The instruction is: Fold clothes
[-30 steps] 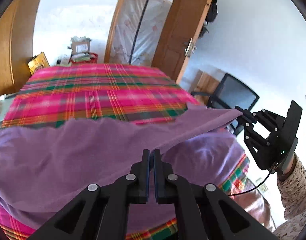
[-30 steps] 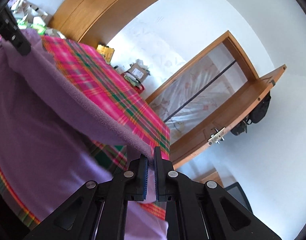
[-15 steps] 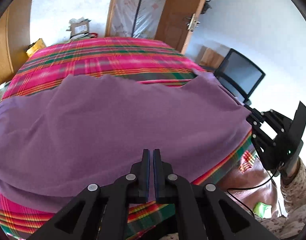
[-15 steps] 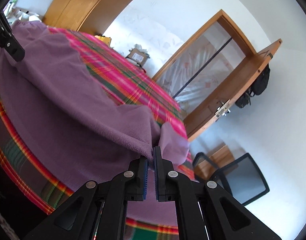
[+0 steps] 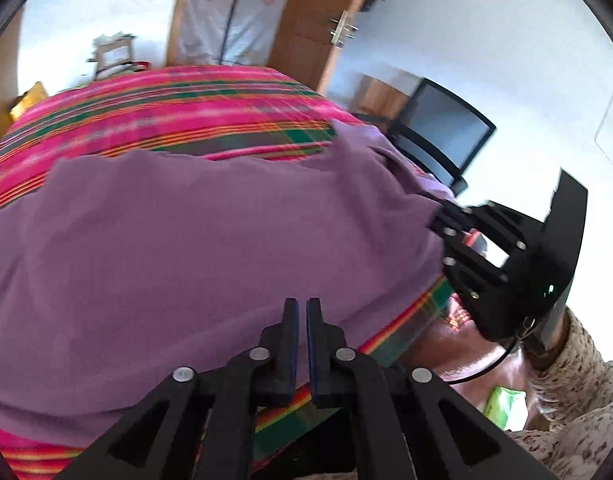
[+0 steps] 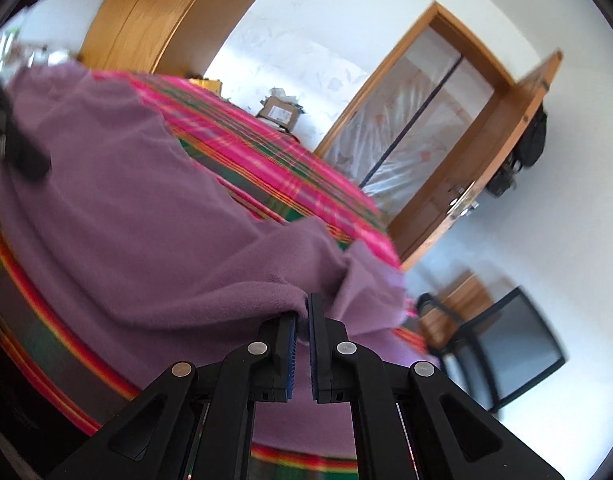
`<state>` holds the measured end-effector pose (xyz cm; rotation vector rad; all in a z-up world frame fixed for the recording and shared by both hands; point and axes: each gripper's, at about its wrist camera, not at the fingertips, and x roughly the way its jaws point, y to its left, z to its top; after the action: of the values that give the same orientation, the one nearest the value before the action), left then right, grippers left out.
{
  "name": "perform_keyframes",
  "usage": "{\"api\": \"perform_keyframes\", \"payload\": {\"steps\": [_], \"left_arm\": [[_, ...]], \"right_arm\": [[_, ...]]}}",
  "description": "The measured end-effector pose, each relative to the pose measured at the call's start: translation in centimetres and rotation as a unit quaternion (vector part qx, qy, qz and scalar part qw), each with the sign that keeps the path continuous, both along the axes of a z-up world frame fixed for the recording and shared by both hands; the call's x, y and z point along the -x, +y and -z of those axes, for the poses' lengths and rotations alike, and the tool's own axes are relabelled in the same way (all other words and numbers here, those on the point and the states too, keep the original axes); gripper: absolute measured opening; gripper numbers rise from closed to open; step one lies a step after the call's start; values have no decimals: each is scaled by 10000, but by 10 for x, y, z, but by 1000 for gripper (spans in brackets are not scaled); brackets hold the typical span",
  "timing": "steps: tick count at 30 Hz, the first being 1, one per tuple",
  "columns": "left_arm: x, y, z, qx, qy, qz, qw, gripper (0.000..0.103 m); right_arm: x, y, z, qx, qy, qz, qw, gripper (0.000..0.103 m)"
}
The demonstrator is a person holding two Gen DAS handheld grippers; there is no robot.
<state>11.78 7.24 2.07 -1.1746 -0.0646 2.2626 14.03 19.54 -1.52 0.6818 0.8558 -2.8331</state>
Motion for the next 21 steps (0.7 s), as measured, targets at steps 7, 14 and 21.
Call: {"api": "perform_keyframes", "payload": {"steps": [7,14,21], "left_arm": [[19,30,4,-344,-286,327,9985,11],[41,14,9,-735,-627,-49,9953,12],[51,7,7,-1050,-591,-278,9923,13]], "right_arm": [[18,-1,-14,1078,-279,-204,9936,5],[38,10,-10,2588,-838,-489,9611,6],[49,-2,-22,3820,-902,-1142,9127,8]]}}
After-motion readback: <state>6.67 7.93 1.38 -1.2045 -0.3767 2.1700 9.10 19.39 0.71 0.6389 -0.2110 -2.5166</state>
